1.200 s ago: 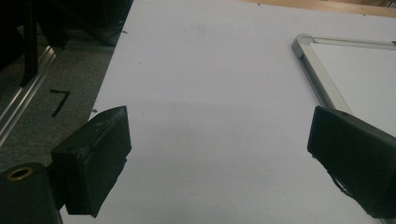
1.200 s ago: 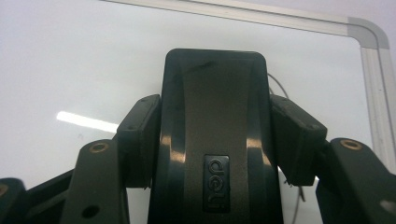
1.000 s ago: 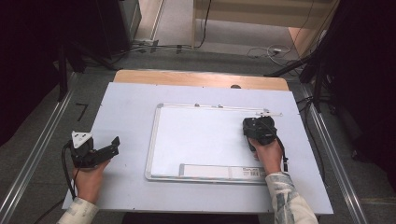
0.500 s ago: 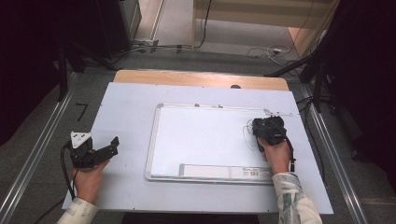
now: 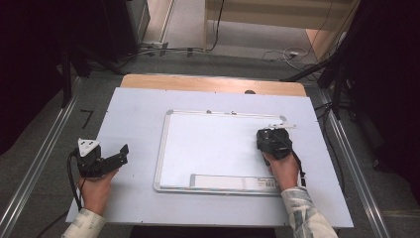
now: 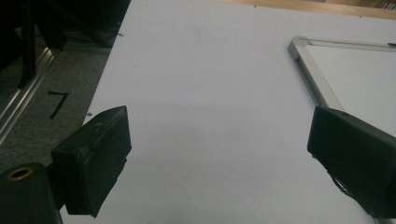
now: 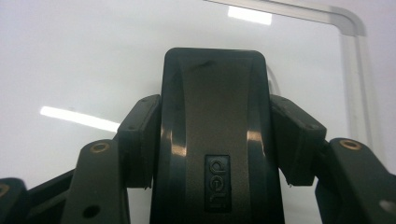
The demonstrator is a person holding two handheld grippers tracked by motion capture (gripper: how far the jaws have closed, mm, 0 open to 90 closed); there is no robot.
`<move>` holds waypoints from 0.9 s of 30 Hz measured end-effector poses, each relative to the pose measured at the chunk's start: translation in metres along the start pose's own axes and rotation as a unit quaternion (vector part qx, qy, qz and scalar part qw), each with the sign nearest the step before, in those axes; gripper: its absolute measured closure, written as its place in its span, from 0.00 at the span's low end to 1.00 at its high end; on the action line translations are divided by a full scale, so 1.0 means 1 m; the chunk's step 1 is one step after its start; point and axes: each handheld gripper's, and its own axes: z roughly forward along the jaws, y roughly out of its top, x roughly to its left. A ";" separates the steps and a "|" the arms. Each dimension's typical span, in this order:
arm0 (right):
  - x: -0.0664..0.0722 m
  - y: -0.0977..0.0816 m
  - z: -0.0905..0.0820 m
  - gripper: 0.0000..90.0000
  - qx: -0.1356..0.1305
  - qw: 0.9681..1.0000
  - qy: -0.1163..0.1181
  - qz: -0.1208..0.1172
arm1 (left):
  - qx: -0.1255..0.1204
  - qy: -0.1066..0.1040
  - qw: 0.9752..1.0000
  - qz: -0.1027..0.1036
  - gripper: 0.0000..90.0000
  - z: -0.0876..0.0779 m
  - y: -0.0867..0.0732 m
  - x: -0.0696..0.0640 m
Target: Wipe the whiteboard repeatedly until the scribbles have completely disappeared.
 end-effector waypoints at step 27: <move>-0.015 0.028 0.027 0.42 -0.010 1.000 0.016 0.018 | 0.001 0.005 1.000 -0.007 0.08 -0.003 -0.003 0.007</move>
